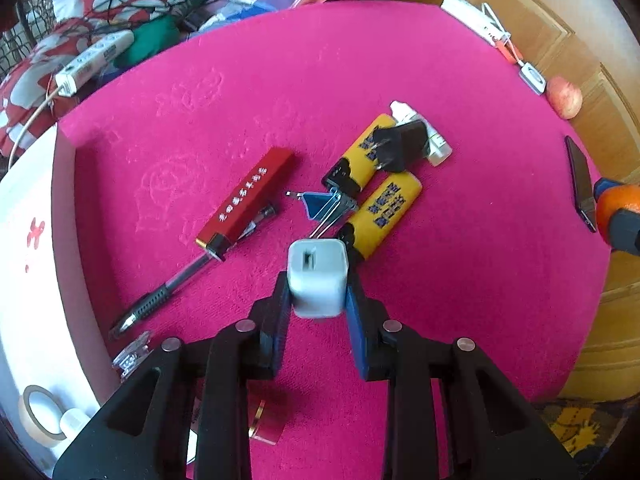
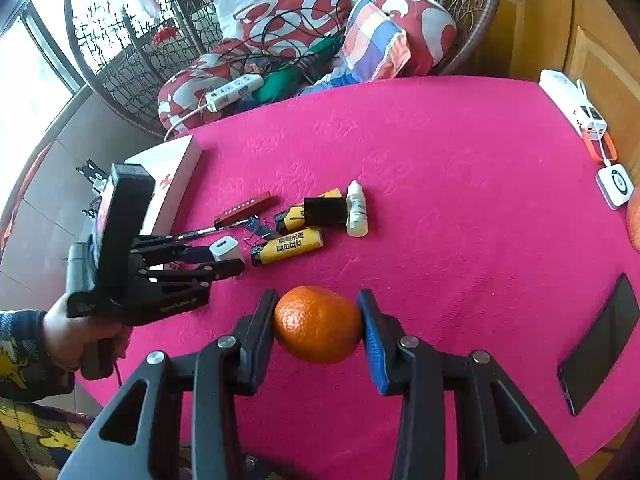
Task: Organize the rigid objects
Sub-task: 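Carry the charger and orange in both tools over the white tray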
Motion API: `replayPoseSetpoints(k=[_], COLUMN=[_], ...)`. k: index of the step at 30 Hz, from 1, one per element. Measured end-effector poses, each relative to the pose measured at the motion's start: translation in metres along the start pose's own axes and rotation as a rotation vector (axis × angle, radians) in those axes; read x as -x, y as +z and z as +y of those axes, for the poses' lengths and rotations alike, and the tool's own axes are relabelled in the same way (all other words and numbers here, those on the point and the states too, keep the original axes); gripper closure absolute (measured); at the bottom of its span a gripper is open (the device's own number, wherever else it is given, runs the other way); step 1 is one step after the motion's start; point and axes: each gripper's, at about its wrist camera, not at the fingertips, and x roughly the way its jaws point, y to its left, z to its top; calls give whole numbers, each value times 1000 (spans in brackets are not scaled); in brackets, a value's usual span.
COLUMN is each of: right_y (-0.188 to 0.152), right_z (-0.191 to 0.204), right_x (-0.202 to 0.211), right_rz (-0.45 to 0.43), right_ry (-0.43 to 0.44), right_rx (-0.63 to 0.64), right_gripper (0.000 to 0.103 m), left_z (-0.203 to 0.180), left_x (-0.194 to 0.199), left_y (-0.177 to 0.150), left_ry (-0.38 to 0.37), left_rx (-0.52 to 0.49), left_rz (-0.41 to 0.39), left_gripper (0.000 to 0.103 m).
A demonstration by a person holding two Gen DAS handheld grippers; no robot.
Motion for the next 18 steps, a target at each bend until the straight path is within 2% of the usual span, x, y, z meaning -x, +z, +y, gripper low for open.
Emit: replayPoseSetpoints(k=[11,13,18], right_y=[35,43,67], right_z=[18,28,53], right_x=[37,49,84], right_rz=[-141,-175,-283], right_ry=[72,87,144], right_rx=[31,64,132], right_gripper=[64,64,63], left_z=[11,14,20], left_x=[57,80,154], left_y=[-3,-4,-12], left_ry=[-24,-35,-3], left_rx=[69,86,112], left_rz=[-157,-205,-368], left_gripper=[78,78,78])
